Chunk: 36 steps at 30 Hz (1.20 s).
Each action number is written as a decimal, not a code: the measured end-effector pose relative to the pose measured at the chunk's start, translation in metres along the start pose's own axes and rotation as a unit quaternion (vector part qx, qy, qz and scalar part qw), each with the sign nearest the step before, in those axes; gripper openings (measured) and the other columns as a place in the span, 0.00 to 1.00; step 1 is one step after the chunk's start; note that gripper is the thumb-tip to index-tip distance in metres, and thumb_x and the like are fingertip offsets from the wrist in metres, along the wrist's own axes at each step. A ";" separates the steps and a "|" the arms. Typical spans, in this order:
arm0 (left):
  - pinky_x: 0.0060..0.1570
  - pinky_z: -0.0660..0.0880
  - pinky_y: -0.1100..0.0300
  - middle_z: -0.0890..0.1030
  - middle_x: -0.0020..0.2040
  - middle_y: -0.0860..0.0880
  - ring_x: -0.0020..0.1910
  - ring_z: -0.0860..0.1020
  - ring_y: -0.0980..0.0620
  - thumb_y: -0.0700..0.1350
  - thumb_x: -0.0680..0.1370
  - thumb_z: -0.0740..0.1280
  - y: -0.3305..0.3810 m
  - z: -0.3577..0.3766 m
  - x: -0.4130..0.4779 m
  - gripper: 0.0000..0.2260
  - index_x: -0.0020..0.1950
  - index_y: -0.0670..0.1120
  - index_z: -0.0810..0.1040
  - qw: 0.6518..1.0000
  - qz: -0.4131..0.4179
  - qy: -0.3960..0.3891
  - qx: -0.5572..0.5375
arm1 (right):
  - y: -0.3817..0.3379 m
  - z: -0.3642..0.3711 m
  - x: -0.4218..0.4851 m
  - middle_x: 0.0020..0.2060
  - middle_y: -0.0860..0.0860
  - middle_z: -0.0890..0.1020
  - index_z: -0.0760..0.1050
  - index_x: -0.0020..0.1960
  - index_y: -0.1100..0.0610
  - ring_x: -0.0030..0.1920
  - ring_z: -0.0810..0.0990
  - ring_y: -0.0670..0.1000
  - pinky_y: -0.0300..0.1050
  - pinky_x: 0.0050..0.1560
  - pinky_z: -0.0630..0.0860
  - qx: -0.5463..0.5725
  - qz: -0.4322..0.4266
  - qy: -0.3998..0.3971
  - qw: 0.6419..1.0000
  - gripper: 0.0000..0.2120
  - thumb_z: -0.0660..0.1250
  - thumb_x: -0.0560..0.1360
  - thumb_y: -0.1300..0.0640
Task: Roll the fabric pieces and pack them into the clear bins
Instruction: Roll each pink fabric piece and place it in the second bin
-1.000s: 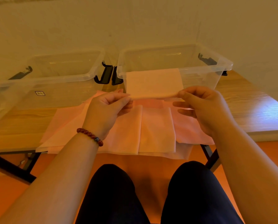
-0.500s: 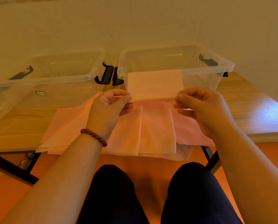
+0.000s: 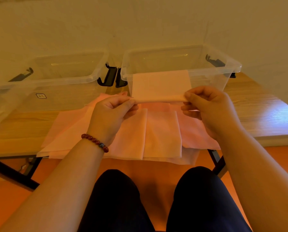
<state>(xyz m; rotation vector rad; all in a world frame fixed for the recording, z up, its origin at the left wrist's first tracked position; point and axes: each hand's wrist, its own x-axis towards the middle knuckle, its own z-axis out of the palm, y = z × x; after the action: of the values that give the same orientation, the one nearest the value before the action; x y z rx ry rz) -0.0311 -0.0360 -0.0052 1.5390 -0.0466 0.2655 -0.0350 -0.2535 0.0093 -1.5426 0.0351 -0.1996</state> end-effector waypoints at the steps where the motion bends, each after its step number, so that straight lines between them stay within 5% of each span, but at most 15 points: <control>1: 0.41 0.78 0.66 0.84 0.39 0.60 0.59 0.78 0.49 0.38 0.76 0.68 0.000 0.000 0.001 0.07 0.42 0.48 0.82 1.000 -0.006 0.004 0.002 | 0.000 0.000 0.000 0.31 0.48 0.81 0.78 0.47 0.55 0.33 0.81 0.45 0.40 0.37 0.81 -0.006 -0.007 0.002 1.000 0.04 0.67 0.78 0.62; 6: 0.36 0.77 0.66 0.84 0.35 0.54 0.37 0.82 0.58 0.38 0.77 0.68 0.003 0.000 0.003 0.07 0.48 0.50 0.78 1.000 -0.009 0.008 0.019 | 0.002 -0.001 -0.001 0.29 0.46 0.81 0.79 0.46 0.54 0.32 0.81 0.45 0.40 0.38 0.82 -0.011 -0.011 0.005 1.000 0.04 0.68 0.77 0.61; 14: 0.41 0.78 0.67 0.80 0.56 0.45 0.49 0.82 0.56 0.37 0.75 0.69 0.000 -0.003 0.002 0.07 0.48 0.49 0.81 0.999 -0.011 -0.010 0.038 | 0.001 -0.007 -0.003 0.34 0.48 0.82 0.80 0.48 0.56 0.36 0.83 0.45 0.40 0.39 0.82 -0.015 0.011 -0.016 1.000 0.04 0.66 0.78 0.61; 18: 0.41 0.78 0.66 0.82 0.50 0.46 0.44 0.82 0.56 0.38 0.76 0.67 0.002 0.000 0.001 0.06 0.46 0.49 0.81 1.000 -0.009 -0.004 0.024 | 0.001 -0.006 -0.003 0.35 0.47 0.84 0.80 0.45 0.55 0.39 0.84 0.45 0.41 0.40 0.82 -0.002 0.012 -0.006 1.000 0.05 0.66 0.78 0.60; 24: 0.41 0.78 0.65 0.85 0.43 0.47 0.65 0.74 0.43 0.35 0.74 0.68 0.003 0.002 0.003 0.12 0.36 0.48 0.85 0.997 -0.051 -0.021 -0.061 | 0.000 -0.003 -0.003 0.38 0.51 0.83 0.78 0.48 0.55 0.38 0.84 0.47 0.41 0.39 0.82 0.023 0.011 0.013 1.000 0.05 0.66 0.78 0.63; 29: 0.40 0.78 0.66 0.80 0.55 0.42 0.41 0.82 0.55 0.34 0.75 0.68 0.009 0.004 0.004 0.06 0.45 0.44 0.82 0.993 -0.083 -0.025 -0.078 | 0.002 -0.006 -0.005 0.37 0.50 0.83 0.79 0.50 0.56 0.38 0.84 0.47 0.40 0.39 0.82 0.031 0.008 0.010 0.999 0.05 0.66 0.78 0.63; 36: 0.42 0.77 0.66 0.81 0.47 0.48 0.41 0.81 0.57 0.35 0.78 0.64 0.012 0.003 0.005 0.10 0.48 0.48 0.82 0.993 -0.079 -0.086 -0.023 | 0.002 -0.011 -0.005 0.34 0.49 0.84 0.80 0.47 0.57 0.39 0.85 0.48 0.40 0.41 0.82 0.033 0.019 -0.011 0.999 0.05 0.69 0.75 0.65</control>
<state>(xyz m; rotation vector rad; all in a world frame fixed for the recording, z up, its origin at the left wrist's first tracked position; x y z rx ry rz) -0.0282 -0.0378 0.0080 1.5072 -0.0651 0.0057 -0.0410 -0.2635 0.0060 -1.4776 0.0407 -0.1523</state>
